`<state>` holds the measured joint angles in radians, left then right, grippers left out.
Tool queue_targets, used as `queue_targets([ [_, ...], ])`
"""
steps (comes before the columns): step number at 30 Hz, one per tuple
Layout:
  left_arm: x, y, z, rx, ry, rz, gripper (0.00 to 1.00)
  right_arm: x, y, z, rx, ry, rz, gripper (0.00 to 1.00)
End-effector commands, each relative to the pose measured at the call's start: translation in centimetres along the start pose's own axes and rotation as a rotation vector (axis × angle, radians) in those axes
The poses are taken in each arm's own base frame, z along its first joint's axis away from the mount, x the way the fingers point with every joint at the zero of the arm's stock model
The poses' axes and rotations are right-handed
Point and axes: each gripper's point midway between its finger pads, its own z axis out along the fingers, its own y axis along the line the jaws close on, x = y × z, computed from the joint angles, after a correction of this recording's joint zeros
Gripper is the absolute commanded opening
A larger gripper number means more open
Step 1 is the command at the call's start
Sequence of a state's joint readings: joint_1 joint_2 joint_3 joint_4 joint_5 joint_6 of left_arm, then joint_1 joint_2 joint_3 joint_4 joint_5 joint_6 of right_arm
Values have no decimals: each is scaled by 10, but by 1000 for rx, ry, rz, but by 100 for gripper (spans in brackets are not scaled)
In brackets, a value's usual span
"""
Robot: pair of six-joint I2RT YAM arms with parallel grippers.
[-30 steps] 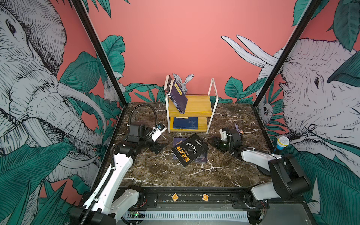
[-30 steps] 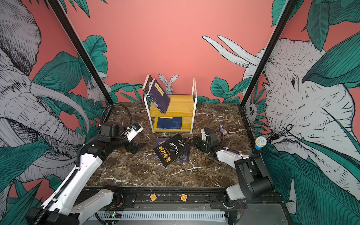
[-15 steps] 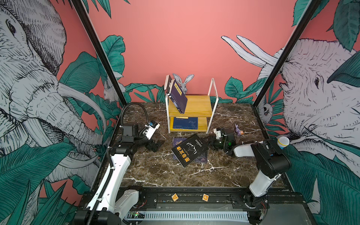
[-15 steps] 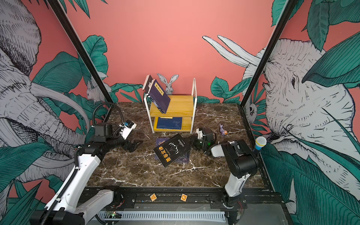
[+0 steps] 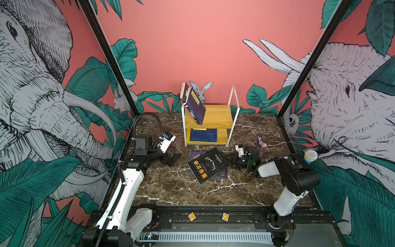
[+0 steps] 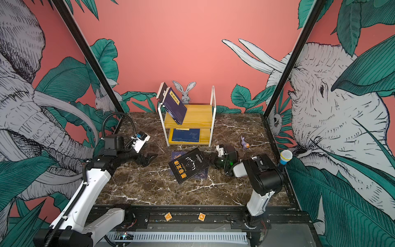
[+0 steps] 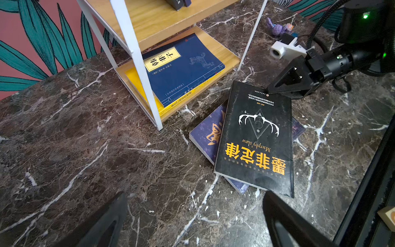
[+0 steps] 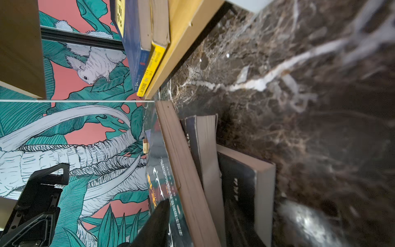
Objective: Stacking books/files
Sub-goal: Rotate the book on the books.
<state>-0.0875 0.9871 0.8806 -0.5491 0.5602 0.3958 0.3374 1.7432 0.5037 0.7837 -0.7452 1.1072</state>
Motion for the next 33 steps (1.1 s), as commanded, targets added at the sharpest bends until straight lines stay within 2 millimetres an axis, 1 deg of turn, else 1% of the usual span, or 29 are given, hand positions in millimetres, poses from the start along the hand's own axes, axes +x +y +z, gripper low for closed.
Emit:
queue_targets([
  [1,3,-1,0,7,-3,-13,99,0,8,-2,-52,-7,-14,39],
  [10,4,-1,1,9,-4,-15,99,6,-4,-1,-60,-10,13,35],
  [14,4,-2,1,10,-4,-14,99,9,-4,2,-80,-5,24,33],
  [16,4,-2,1,10,-4,-16,99,9,3,1,-115,-5,20,27],
  [19,4,-1,1,9,-4,-16,99,7,9,-2,-145,-19,18,15],
  [21,5,-1,1,9,-4,-17,99,3,8,-7,-138,-43,14,9],
  [24,6,-2,2,11,-2,-20,99,-5,4,-18,-114,-95,3,6],
  [27,4,-2,3,15,-11,-43,99,-19,2,-36,-99,-183,-6,3],
  [29,3,-1,5,19,-23,-99,99,-25,1,-48,-90,-241,-6,2],
  [30,-1,-7,7,63,-50,-138,99,-27,0,-52,-83,-262,-4,1],
  [33,-4,-15,16,148,-99,-286,99,-30,-1,-59,-79,-314,5,0],
])
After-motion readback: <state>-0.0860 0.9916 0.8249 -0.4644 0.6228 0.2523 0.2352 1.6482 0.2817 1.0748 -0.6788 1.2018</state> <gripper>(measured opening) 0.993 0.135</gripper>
